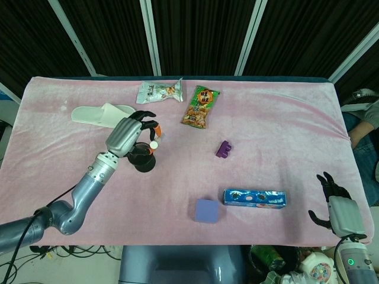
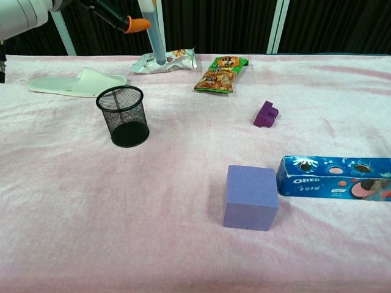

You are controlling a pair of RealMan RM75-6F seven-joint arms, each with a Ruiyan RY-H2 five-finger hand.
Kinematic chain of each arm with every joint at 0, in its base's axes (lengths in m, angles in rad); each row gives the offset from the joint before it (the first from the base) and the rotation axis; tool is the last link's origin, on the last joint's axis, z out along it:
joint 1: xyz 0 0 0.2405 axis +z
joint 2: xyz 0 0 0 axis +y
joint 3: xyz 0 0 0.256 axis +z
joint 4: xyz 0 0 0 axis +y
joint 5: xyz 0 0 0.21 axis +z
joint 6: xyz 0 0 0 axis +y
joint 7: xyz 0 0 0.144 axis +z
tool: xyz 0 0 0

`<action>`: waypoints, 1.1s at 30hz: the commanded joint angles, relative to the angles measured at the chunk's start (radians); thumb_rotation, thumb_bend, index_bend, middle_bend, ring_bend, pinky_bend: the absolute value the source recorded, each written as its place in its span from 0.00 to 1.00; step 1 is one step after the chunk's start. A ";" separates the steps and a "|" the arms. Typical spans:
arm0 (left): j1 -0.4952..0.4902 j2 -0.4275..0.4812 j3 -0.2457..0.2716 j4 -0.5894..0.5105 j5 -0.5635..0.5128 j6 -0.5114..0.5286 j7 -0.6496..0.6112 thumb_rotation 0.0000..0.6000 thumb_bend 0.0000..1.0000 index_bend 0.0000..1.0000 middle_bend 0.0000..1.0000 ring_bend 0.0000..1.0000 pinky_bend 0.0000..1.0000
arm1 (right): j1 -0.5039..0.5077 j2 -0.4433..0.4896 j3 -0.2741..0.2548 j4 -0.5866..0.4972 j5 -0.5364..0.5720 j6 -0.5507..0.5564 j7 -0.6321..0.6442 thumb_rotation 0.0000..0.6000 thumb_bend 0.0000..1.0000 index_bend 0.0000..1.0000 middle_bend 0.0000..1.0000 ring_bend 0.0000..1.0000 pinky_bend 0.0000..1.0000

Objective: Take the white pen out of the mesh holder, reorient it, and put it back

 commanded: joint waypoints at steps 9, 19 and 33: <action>-0.038 -0.103 0.060 0.175 0.140 0.143 0.060 1.00 0.42 0.66 0.62 0.21 0.23 | 0.000 0.000 0.000 0.001 0.001 -0.001 0.000 1.00 0.19 0.00 0.00 0.16 0.17; 0.004 -0.016 -0.057 -0.172 -0.143 -0.003 -0.376 1.00 0.42 0.67 0.63 0.22 0.23 | 0.000 0.000 0.000 0.001 0.000 0.001 0.000 1.00 0.19 0.00 0.00 0.16 0.17; 0.039 0.151 -0.110 -0.268 -0.184 -0.230 -0.632 1.00 0.42 0.67 0.63 0.22 0.25 | -0.001 -0.002 0.000 0.000 0.002 0.003 -0.006 1.00 0.19 0.00 0.00 0.16 0.17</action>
